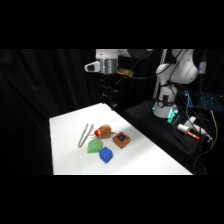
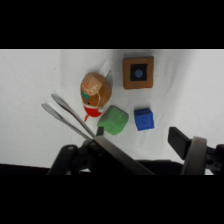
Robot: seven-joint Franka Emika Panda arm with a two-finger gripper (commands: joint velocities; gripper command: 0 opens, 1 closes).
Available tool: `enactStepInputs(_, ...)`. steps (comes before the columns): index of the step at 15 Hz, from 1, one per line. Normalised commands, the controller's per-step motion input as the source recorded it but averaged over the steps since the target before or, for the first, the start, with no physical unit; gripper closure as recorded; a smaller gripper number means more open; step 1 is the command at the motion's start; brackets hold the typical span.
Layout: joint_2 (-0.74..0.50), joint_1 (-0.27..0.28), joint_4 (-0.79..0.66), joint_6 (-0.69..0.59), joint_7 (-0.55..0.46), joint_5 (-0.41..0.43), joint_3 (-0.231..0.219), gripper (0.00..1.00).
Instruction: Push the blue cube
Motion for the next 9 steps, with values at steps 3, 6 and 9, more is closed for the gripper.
enactStepInputs(3,0.01,-0.009,0.01,0.01,0.01,-0.006,0.010,0.00)
enactStepInputs(6,0.09,-0.004,0.07,0.13,0.01,0.009,0.016,0.00)
enactStepInputs(9,0.18,0.022,0.16,0.21,0.01,0.004,0.042,0.00)
